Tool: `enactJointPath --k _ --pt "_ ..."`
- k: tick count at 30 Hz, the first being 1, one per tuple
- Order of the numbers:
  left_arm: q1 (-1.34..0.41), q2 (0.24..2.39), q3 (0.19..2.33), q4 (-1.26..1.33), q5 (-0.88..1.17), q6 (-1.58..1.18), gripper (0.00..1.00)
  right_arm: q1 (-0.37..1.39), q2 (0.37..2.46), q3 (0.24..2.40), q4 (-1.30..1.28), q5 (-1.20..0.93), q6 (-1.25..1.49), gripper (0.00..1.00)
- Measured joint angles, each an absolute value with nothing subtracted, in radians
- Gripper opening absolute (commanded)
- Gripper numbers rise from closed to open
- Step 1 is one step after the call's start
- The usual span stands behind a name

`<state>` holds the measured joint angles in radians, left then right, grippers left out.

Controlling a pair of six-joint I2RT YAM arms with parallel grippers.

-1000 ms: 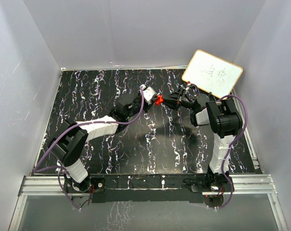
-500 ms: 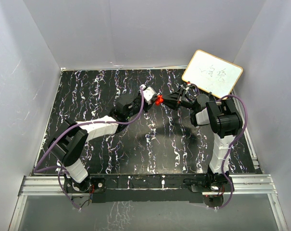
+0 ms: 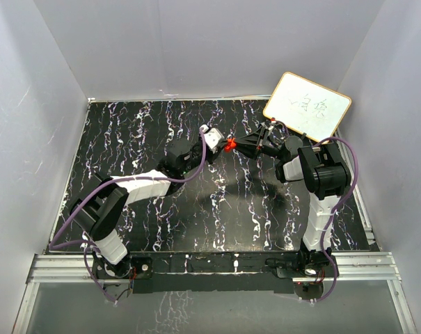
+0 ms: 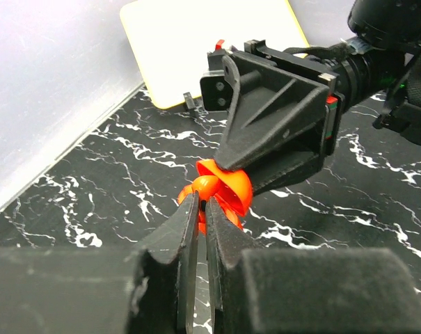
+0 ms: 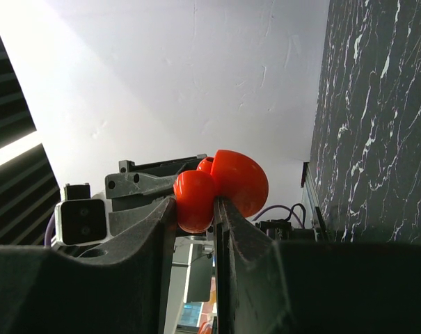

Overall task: Insert the wireless bluetooth earbuds into the charging case
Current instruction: Place the earbud in the charging case.

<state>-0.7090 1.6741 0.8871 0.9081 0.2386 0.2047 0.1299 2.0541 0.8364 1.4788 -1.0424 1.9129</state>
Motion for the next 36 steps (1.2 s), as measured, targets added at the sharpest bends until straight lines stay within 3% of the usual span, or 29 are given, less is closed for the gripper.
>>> enactJointPath --k 13,36 --pt "-0.709 1.674 0.853 0.952 0.246 0.188 0.05 0.130 2.054 0.836 1.478 -1.043 1.912 0.00" --pt "-0.710 1.621 0.807 0.940 0.223 0.191 0.27 0.131 2.054 0.836 1.479 -1.046 1.912 0.00"
